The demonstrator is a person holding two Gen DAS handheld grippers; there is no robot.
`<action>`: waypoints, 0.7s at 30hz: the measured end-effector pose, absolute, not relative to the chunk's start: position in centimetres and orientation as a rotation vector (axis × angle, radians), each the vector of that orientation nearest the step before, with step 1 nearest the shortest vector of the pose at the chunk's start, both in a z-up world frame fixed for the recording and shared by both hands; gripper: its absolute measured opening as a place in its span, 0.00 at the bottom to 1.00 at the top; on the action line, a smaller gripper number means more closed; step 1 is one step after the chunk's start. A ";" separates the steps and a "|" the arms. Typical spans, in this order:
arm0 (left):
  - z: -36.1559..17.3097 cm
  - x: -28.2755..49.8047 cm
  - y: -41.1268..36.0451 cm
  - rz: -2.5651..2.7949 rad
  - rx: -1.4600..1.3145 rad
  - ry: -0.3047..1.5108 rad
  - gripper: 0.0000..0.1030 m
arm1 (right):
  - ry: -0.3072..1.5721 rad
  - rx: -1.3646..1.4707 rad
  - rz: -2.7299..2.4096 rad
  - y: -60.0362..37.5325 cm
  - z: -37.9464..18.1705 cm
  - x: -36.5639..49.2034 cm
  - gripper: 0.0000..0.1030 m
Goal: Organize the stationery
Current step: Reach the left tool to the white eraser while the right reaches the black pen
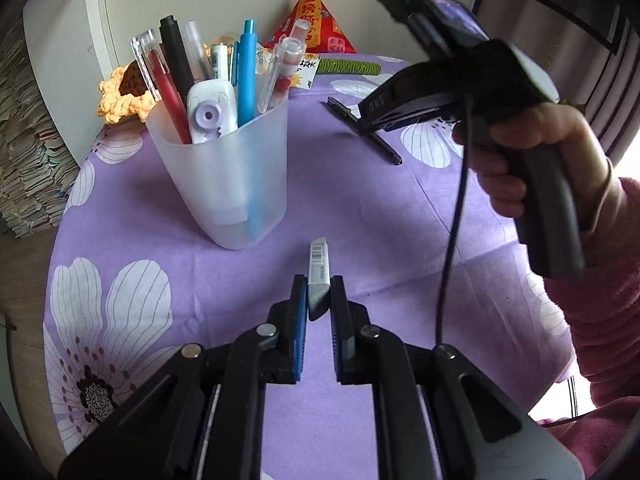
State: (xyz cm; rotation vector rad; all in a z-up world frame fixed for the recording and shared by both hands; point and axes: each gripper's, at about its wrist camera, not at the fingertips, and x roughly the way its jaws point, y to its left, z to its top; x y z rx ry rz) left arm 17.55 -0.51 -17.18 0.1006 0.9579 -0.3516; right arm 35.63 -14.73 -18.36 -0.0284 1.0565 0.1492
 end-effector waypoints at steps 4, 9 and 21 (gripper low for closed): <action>-17.2 17.8 -0.2 -0.361 0.085 0.962 0.09 | 1.085 -0.002 0.150 -15.1 -19.1 35.5 0.05; -17.2 17.4 0.0 -0.382 0.087 0.966 0.09 | 1.124 0.027 0.232 -16.3 -18.7 31.7 0.05; -17.4 16.6 -0.8 -0.410 0.094 0.976 0.09 | 1.180 0.050 0.180 -23.4 -19.4 22.6 0.05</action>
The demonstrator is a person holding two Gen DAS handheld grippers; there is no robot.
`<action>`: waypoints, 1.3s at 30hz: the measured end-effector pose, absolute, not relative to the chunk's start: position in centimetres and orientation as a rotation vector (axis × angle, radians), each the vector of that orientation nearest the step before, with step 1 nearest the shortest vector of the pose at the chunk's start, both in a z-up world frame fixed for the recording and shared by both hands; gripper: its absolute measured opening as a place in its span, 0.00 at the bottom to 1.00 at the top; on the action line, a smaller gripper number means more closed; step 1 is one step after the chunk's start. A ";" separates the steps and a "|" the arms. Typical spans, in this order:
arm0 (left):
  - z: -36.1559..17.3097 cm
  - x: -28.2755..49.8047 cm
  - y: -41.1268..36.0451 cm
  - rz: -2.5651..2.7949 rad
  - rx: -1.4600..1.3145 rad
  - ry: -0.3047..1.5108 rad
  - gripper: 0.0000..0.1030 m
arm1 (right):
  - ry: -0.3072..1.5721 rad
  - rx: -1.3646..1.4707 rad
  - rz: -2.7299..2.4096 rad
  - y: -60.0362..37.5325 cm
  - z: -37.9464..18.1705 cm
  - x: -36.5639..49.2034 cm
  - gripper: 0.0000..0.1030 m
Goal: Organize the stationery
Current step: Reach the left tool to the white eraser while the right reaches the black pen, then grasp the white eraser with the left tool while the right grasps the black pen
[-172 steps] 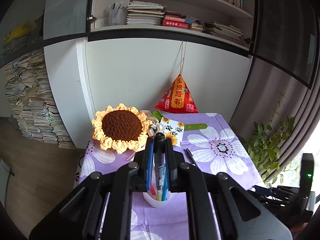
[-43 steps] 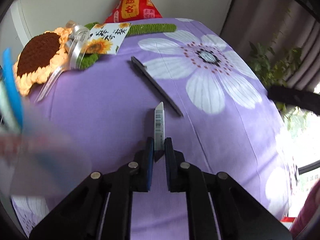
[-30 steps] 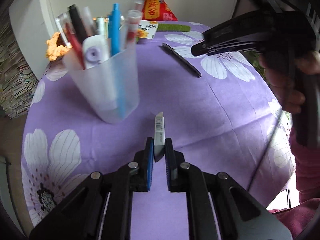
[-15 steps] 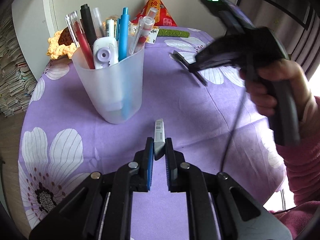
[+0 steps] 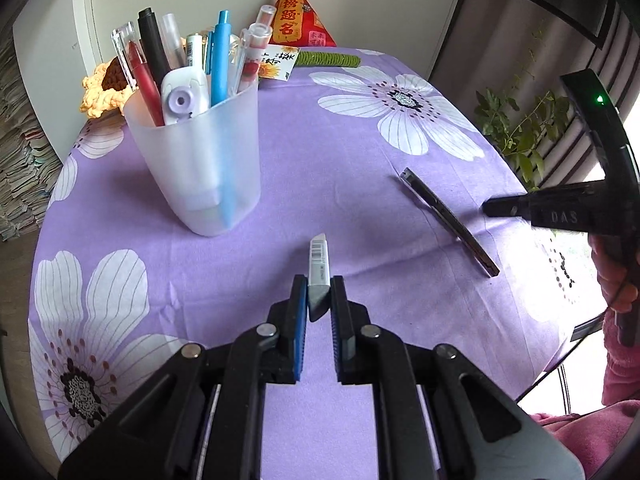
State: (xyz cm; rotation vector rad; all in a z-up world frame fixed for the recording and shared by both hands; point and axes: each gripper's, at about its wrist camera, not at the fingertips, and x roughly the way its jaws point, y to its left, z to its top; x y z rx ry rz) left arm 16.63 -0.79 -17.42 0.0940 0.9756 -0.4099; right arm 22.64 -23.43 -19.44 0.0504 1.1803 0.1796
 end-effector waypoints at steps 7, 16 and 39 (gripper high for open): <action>-17.3 16.6 -0.8 -0.403 0.093 0.972 0.09 | 0.989 -0.127 0.195 -19.9 -16.8 21.8 0.41; -17.1 16.3 -0.2 -0.400 0.079 0.966 0.10 | 0.981 -0.324 0.176 -13.9 -18.5 23.9 0.40; -18.1 17.4 -3.3 -0.472 0.114 1.011 0.10 | 1.026 0.017 0.239 -19.2 -16.9 22.6 0.11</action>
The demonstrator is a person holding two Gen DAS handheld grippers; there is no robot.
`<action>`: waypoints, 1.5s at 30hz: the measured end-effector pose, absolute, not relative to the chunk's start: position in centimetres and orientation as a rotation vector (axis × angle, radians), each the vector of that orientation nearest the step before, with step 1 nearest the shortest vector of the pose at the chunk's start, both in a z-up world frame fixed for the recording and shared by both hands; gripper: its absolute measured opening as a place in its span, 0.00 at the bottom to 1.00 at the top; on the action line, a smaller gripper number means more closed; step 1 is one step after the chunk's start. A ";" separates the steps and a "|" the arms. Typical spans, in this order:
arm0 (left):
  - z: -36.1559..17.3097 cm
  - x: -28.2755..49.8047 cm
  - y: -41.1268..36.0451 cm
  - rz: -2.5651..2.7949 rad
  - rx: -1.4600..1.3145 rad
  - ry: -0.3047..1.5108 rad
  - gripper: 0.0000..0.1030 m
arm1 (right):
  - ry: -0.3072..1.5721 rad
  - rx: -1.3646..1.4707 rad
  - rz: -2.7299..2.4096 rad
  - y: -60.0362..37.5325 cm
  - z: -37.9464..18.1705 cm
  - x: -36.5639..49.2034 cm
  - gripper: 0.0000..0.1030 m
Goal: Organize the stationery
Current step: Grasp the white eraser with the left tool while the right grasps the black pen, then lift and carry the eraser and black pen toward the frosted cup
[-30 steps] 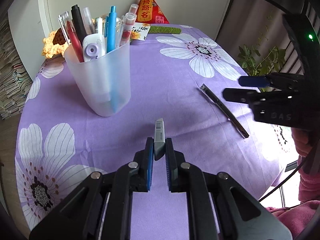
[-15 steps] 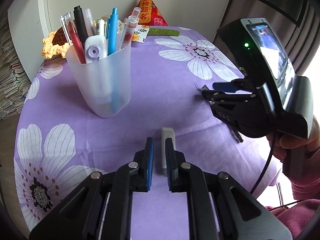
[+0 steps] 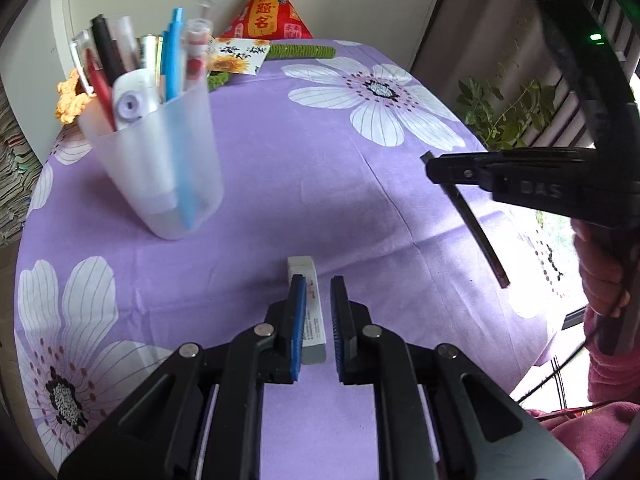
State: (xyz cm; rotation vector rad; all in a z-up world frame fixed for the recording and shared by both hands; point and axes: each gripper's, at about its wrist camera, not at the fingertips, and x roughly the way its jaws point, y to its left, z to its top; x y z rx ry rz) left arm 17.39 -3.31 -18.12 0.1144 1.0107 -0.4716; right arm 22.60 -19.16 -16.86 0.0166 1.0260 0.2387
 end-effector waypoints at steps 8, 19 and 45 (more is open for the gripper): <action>-18.4 18.7 -4.3 -0.449 0.142 1.021 0.05 | 0.977 0.052 0.274 -19.5 -15.6 21.2 0.11; -15.8 17.5 -2.0 -0.455 0.102 0.952 0.07 | 0.939 0.084 0.287 -20.1 -14.5 20.2 0.11; -8.9 17.1 2.3 -0.329 0.008 0.786 0.14 | 0.873 0.093 0.296 -20.0 -12.4 18.3 0.11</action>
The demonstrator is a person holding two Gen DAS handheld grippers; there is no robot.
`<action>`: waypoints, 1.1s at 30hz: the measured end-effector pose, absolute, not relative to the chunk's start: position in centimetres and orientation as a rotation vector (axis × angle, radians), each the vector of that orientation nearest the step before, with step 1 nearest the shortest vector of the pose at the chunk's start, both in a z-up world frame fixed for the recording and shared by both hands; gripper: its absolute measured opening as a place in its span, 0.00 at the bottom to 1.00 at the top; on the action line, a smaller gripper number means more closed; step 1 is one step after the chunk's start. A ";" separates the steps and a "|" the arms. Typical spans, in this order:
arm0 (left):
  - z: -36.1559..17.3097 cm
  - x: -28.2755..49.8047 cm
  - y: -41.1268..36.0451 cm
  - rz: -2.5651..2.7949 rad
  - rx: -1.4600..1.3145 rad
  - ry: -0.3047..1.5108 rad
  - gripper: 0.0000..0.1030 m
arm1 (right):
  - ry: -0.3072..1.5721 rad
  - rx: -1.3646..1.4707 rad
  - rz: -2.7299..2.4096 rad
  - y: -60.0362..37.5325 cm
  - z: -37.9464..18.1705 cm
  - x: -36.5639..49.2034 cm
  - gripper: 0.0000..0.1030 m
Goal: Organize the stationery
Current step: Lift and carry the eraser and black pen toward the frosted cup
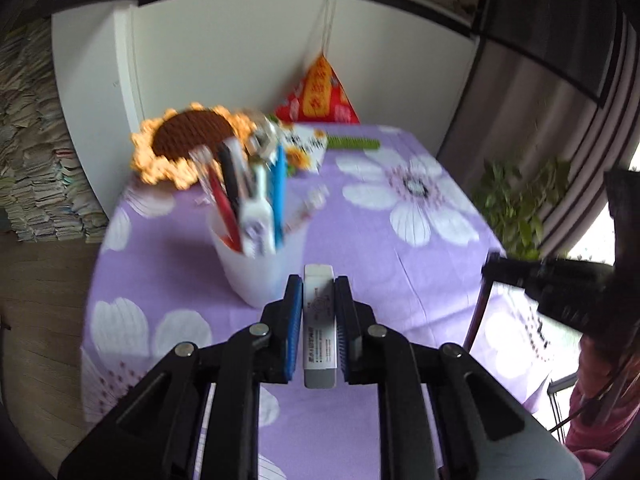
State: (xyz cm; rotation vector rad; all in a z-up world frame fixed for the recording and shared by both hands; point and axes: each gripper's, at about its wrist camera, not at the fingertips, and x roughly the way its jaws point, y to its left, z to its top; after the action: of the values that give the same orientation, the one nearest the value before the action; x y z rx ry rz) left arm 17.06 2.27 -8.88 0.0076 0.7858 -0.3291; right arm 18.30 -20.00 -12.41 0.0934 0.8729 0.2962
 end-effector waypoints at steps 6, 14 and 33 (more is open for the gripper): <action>-5.5 19.4 3.8 -0.283 -0.015 0.697 0.14 | 0.864 0.082 0.311 -19.2 -12.1 17.7 0.11; -7.2 22.9 4.6 -0.257 -0.052 0.752 0.14 | 0.840 0.082 0.292 -19.5 -11.1 17.0 0.11; -8.5 23.7 5.2 -0.282 -0.163 0.687 0.14 | 0.725 0.068 0.326 -17.2 -6.8 16.5 0.11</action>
State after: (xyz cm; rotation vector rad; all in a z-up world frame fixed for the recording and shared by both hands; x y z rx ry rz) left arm 23.70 5.22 -8.51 -0.1630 0.6874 -0.2818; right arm 16.45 -17.16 -6.85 0.0683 0.7252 0.3258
